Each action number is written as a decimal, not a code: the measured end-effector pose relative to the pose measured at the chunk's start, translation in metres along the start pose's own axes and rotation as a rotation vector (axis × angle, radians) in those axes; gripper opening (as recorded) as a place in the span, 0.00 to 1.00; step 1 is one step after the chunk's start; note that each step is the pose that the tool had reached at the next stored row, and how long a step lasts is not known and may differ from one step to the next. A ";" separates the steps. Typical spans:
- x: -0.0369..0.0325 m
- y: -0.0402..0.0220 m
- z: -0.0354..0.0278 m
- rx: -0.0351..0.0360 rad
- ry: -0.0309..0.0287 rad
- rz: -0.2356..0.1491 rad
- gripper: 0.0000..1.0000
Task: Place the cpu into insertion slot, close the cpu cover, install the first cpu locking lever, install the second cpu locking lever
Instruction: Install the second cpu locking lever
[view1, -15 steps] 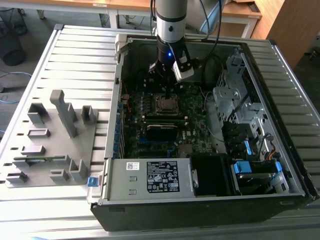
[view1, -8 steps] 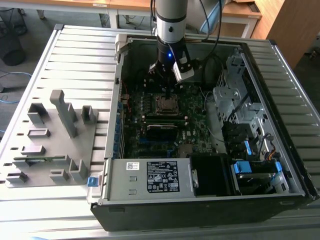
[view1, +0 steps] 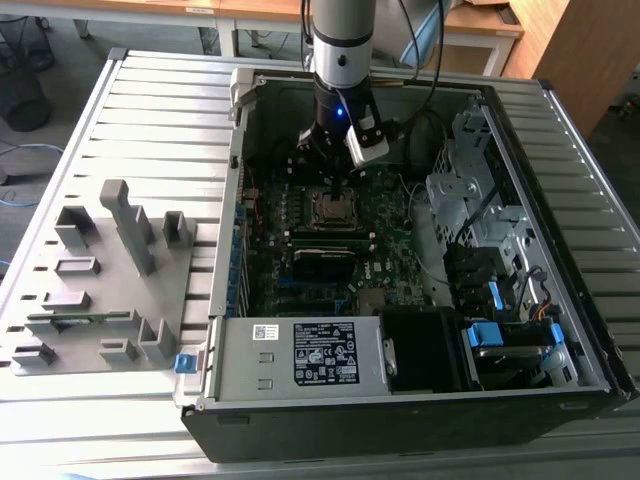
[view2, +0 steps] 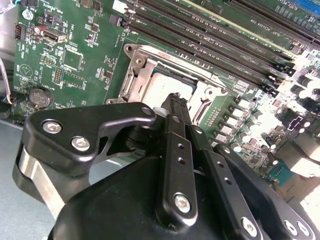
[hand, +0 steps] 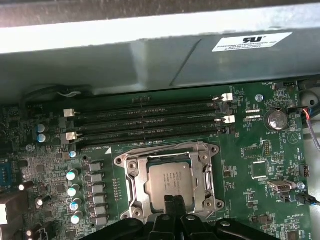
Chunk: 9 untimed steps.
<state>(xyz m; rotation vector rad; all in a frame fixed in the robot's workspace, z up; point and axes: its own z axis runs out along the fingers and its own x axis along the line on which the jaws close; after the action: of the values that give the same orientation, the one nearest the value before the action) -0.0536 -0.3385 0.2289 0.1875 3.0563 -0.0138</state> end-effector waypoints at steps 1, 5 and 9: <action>0.0000 0.0000 -0.0004 0.0001 0.0001 0.000 0.10; -0.0003 0.0000 -0.0029 -0.0001 0.0000 0.000 0.10; -0.0006 0.0000 -0.0066 -0.0001 -0.0001 0.000 0.10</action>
<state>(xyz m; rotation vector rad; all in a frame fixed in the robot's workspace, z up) -0.0536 -0.3385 0.2355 0.1874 3.0562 -0.0136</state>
